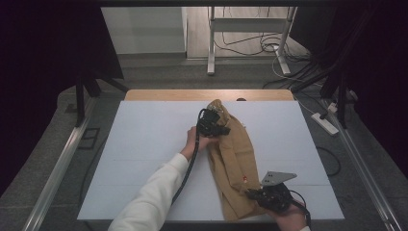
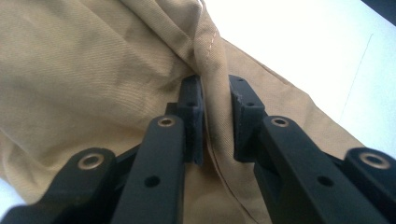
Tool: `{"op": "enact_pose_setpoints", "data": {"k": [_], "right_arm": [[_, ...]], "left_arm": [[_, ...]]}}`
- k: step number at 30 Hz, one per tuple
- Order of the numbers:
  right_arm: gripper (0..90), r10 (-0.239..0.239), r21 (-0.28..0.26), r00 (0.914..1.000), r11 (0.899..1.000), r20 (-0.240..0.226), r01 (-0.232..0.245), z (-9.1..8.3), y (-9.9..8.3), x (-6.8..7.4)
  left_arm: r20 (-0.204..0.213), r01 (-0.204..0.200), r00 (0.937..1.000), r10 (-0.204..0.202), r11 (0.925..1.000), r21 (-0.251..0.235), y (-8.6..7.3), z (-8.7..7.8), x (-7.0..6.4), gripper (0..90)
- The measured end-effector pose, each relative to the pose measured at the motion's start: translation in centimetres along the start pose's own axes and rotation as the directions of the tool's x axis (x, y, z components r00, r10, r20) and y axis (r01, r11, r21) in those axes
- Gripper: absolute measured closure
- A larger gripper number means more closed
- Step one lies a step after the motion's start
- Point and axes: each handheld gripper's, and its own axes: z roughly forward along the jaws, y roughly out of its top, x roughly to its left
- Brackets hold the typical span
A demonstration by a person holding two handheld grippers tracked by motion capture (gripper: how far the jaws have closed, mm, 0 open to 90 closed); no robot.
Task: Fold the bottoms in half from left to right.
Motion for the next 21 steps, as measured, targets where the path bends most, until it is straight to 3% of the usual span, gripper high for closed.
{"op": "enact_pose_setpoints", "data": {"k": [11, 13, 16, 18, 21], "right_arm": [[83.9, 0.010, 0.001, 0.9999, 1.000, 0.005, -0.010, -0.2, -0.3, -0.1], [73.1, 0.008, -0.011, 0.9999, 1.000, 0.015, -0.008, -0.4, -0.3, -0.2], [47.2, 0.050, -0.048, 0.9978, 0.998, 0.043, -0.048, -0.8, -0.2, -0.4], [41.0, 0.077, -0.082, 0.9961, 0.994, 0.042, -0.073, -1.2, 0.0, -0.5], [37.8, 0.078, -0.101, 0.9953, 0.992, 0.057, -0.072, -1.6, 0.2, -0.6]], "left_arm": [[0.008, -0.006, 1.0000, 0.006, 1.0000, 0.002, 0.1, 0.5, -0.5, 68.3], [0.007, -0.008, 0.9999, 0.008, 0.9999, -0.009, 0.1, 0.3, -0.6, 62.1], [-0.020, -0.015, 0.9997, 0.015, 0.9993, -0.035, 0.2, -0.4, -1.1, 38.4], [-0.028, -0.037, 0.9990, 0.036, 0.9984, -0.044, 0.2, -0.9, -1.6, 30.3], [-0.033, -0.043, 0.9986, 0.040, 0.9965, -0.071, 0.0, -1.9, -1.9, 27.0]]}}
